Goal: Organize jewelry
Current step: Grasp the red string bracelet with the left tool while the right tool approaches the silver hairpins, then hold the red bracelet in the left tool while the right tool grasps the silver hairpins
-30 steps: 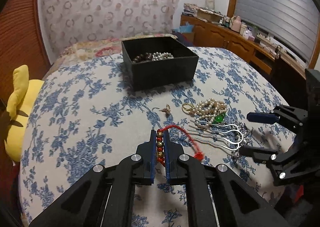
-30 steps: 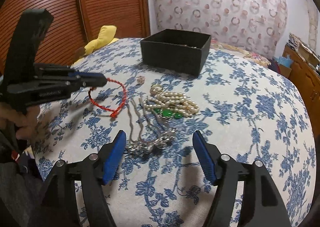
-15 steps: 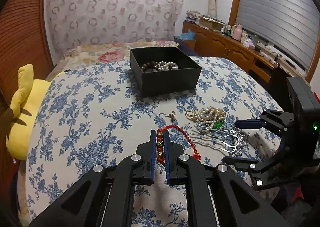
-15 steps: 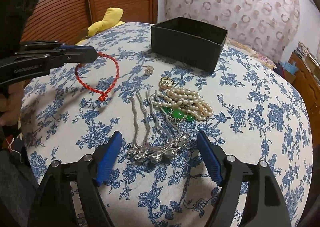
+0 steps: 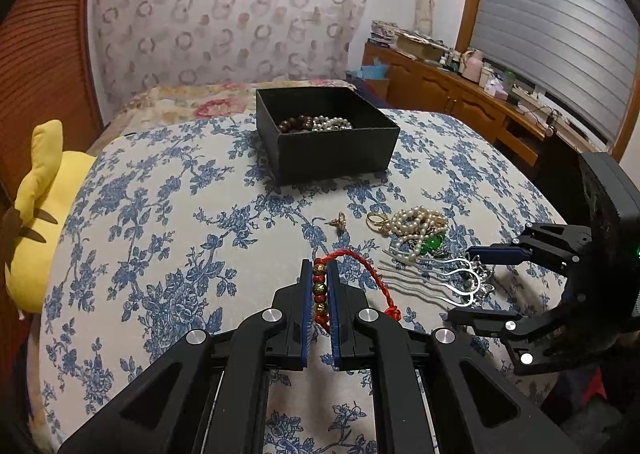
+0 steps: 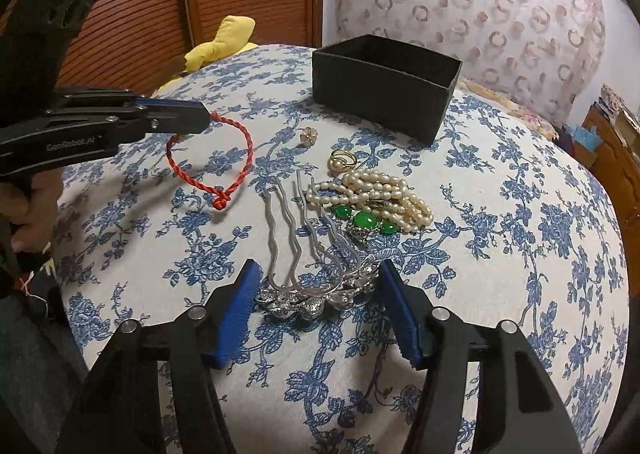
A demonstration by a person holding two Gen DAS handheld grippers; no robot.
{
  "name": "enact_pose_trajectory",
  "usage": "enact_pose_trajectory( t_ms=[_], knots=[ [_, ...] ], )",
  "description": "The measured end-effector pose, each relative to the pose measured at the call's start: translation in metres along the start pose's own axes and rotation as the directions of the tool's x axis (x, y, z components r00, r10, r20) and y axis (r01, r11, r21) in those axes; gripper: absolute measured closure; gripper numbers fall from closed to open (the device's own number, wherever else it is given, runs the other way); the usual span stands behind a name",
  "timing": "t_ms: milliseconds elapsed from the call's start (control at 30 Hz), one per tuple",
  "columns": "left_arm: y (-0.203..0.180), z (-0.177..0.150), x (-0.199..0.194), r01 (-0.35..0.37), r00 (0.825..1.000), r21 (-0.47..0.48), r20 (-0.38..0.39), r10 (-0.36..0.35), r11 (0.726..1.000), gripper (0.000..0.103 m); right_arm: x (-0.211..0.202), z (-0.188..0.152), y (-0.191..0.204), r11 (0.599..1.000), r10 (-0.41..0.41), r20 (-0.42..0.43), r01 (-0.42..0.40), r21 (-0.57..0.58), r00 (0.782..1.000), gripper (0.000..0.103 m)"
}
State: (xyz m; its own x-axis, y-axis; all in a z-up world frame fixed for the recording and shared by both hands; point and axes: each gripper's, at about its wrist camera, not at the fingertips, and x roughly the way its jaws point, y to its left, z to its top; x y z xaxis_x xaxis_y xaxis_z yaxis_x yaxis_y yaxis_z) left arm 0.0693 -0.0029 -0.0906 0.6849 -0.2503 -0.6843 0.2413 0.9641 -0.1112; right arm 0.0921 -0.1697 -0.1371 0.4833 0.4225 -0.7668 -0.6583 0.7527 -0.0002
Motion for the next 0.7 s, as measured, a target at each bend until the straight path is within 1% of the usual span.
enact_pose_trajectory(
  t_ms=[100, 133, 267, 533, 700],
  knots=[
    [0.001, -0.002, 0.001, 0.001, 1.0, -0.004, -0.001, -0.001, 1.0, 0.097, -0.005, -0.001, 0.0, 1.0, -0.009, -0.001, 0.009, -0.007, 1.0, 0.04],
    [0.001, -0.002, 0.001, 0.001, 1.0, -0.005, -0.001, -0.001, 1.0, 0.097, -0.006, -0.002, -0.001, 1.0, -0.011, -0.004, 0.011, -0.006, 1.0, 0.044],
    [0.001, -0.002, 0.001, 0.002, 1.0, -0.004, -0.001, -0.002, 1.0, 0.097, -0.01, -0.011, -0.008, 1.0, -0.027, -0.02, 0.027, 0.007, 0.999, 0.044],
    [-0.001, -0.006, 0.004, 0.009, 1.0, -0.009, -0.004, -0.009, 1.0, 0.097, -0.031, -0.017, -0.02, 0.998, -0.045, 0.025, 0.044, 0.047, 0.999, 0.044],
    [-0.001, -0.006, 0.003, 0.011, 1.0, -0.014, 0.001, -0.011, 1.0, 0.097, -0.05, -0.015, -0.024, 0.997, -0.077, 0.04, 0.076, 0.034, 0.996, 0.044]
  ],
)
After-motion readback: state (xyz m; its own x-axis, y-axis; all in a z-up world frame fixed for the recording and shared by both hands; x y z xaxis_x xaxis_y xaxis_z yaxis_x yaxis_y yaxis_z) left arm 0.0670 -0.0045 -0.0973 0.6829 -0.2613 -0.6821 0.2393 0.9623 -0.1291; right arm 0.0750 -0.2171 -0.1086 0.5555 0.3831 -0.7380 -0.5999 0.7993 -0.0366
